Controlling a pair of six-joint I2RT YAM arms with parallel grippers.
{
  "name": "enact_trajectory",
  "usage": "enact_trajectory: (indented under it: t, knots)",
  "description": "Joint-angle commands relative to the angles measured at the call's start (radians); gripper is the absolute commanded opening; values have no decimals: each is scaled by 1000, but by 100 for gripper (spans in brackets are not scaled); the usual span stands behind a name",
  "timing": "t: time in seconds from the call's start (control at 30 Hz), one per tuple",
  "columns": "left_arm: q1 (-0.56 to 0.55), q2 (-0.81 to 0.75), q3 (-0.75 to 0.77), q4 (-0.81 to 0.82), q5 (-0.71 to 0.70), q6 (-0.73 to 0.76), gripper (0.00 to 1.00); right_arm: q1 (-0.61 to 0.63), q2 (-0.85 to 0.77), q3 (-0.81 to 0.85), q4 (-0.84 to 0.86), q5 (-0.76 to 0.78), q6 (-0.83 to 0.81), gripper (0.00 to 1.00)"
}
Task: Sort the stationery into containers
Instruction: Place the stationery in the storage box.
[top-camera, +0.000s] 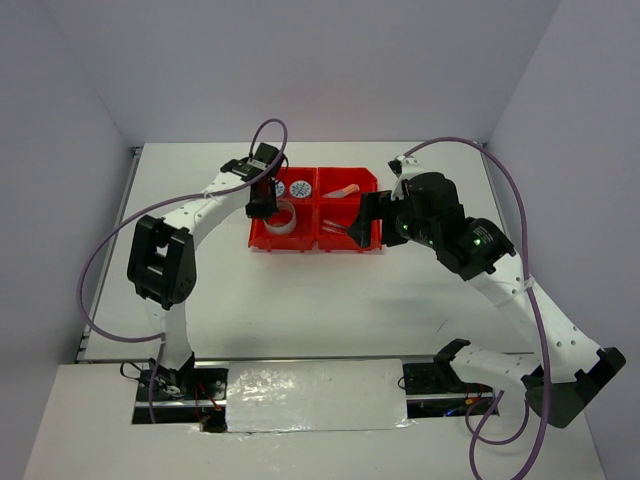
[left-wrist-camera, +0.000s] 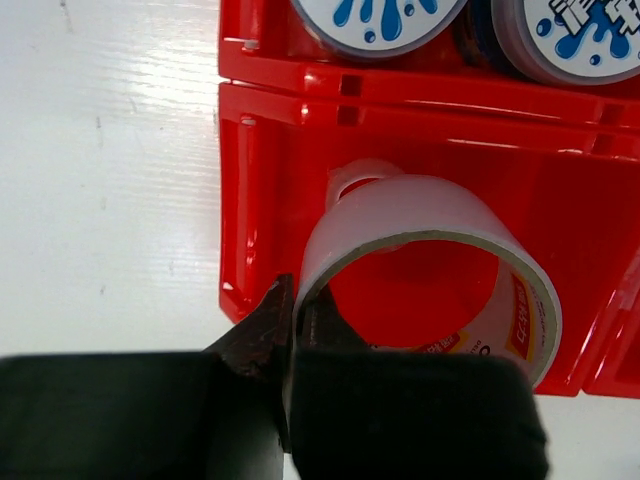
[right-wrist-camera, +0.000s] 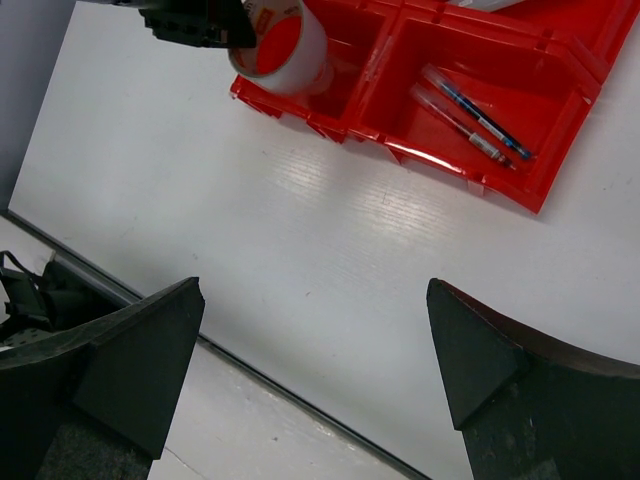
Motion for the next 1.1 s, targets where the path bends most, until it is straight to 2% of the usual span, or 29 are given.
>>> enact_trajectory:
  t: [0.0, 0.2, 0.27, 0.3, 0.33, 0.5, 0.57, 0.6, 0.7, 0.83, 0.97, 1.07]
  knots:
    - [3, 15, -9, 68, 25, -15, 8, -5, -16, 14, 16, 3, 1, 100]
    - [3, 51, 7, 90, 45, -19, 16, -4, -22, 7, 13, 6, 4, 100]
    - [3, 61, 16, 85, 43, -18, 23, -5, -27, 3, 13, 9, 3, 100]
    - [3, 67, 17, 82, 42, -18, 28, -5, -27, 2, 11, 11, 3, 100]
    - [3, 69, 19, 80, 42, -18, 39, -4, -27, 2, 11, 12, 1, 100]
    - [3, 87, 45, 33, -13, -31, 77, -4, -27, 8, 7, 14, -3, 100]
    - [3, 80, 56, 8, -30, -39, 83, -4, -24, 13, 7, 12, -3, 100]
    - [3, 75, 59, 2, -47, -45, 91, -5, -22, 14, 5, 11, -3, 100]
    - [3, 28, 73, -15, -55, -56, 96, -5, -18, 23, 5, 11, -5, 100]
    - [3, -60, 100, -54, -59, -47, 98, -4, -19, 51, -4, 14, -8, 100]
    - [3, -162, 165, -156, -121, -36, 99, -5, -24, 115, -39, 21, -22, 100]
    - [3, -259, 159, -226, -150, -30, 99, -5, -30, 193, -120, 53, -32, 100]
